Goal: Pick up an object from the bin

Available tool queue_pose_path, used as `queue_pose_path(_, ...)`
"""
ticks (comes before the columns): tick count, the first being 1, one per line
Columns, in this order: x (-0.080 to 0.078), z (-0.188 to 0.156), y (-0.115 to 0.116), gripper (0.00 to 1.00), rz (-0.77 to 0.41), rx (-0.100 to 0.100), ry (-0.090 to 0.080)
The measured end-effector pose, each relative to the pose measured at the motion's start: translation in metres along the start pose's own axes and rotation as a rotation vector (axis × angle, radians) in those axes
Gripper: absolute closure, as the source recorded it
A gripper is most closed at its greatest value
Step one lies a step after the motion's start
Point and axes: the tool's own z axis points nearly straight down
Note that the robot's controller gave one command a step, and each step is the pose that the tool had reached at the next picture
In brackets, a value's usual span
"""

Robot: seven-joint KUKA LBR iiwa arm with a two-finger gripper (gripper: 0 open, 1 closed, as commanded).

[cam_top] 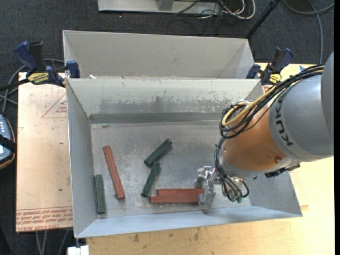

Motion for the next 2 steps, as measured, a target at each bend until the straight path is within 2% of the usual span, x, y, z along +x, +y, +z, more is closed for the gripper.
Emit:
queue_pose_path(1, -0.0133, -0.1535, 0.0065, 1.00, -0.134, 0.001, -0.007)
queue_pose_path(2, -0.0116, -0.1491, 0.0064, 0.00, -0.135, 0.001, 0.001)
